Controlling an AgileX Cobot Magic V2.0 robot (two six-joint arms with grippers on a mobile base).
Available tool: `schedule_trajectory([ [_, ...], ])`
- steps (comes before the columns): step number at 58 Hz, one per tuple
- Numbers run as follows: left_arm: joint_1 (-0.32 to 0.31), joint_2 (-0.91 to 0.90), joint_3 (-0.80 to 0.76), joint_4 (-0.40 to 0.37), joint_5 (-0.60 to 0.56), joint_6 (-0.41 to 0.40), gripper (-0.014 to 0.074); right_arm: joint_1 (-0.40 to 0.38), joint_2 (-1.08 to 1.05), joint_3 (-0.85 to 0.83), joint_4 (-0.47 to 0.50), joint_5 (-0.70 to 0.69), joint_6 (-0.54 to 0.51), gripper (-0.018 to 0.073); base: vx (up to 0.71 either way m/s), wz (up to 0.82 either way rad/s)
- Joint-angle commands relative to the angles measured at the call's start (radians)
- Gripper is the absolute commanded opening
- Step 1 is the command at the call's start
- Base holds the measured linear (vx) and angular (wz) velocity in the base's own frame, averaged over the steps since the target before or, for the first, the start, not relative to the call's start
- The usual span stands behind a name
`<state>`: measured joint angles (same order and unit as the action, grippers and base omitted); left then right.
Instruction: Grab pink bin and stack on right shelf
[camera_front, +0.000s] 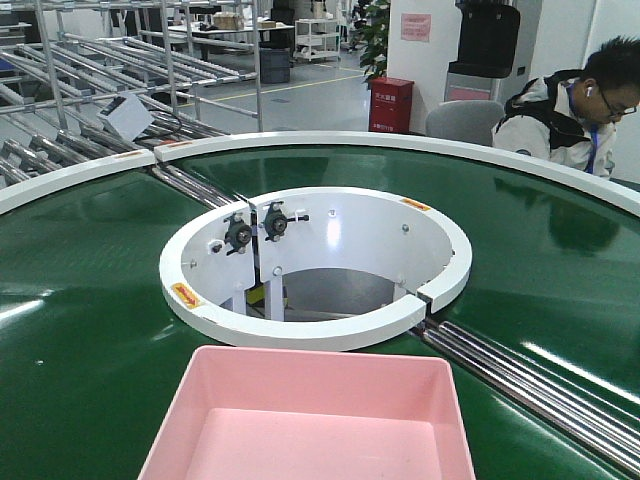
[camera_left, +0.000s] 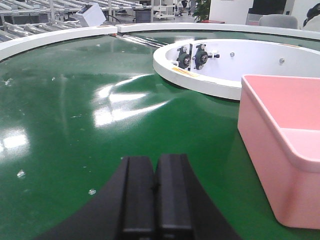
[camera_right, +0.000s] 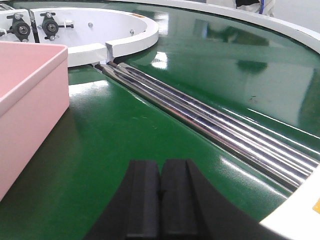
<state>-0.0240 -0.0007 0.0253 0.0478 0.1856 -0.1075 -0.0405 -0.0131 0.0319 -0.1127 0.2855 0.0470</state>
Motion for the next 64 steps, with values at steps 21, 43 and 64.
schedule_trajectory([
  [21,0.002,0.019,0.009,-0.001,-0.080,-0.007,-0.0001,0.001,-0.001,0.000,-0.009,-0.081,-0.009,-0.0011,0.00,0.00],
  [43,0.002,0.019,0.009,-0.001,-0.084,-0.007,-0.0001,0.001,-0.001,0.000,0.052,-0.139,0.036,-0.0011,0.00,0.00],
  [64,0.002,0.019,0.009,-0.021,-0.323,-0.046,-0.0001,0.001,0.000,-0.001,0.122,-0.421,0.057,-0.0011,0.00,0.00],
])
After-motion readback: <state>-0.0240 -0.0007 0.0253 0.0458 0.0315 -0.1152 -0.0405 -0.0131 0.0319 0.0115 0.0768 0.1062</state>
